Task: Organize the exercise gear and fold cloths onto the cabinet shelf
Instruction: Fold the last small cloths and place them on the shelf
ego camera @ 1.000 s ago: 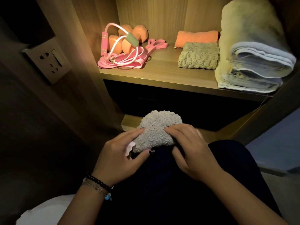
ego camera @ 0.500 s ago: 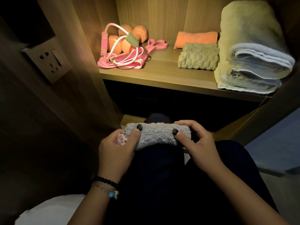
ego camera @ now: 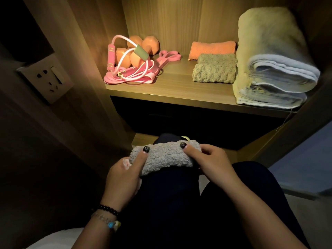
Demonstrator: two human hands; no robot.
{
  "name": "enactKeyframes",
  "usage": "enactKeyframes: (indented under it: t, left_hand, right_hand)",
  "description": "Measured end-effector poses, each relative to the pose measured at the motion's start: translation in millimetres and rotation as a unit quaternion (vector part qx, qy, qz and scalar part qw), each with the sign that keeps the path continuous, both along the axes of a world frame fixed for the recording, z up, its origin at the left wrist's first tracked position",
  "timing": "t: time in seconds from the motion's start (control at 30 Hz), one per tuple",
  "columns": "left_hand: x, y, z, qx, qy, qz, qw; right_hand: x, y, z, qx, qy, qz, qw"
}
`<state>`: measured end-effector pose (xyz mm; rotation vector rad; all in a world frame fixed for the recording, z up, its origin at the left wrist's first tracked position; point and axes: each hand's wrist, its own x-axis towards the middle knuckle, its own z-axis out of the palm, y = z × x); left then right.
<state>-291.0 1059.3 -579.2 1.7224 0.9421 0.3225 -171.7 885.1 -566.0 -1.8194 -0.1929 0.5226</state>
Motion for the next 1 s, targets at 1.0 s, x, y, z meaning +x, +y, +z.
enactKeyframes:
  t: [1.0]
  left_hand:
    - [325, 10, 29, -0.078, -0.096, -0.067, 0.990]
  right_hand:
    - [223, 16, 17, -0.250, -0.391, -0.104, 0.879]
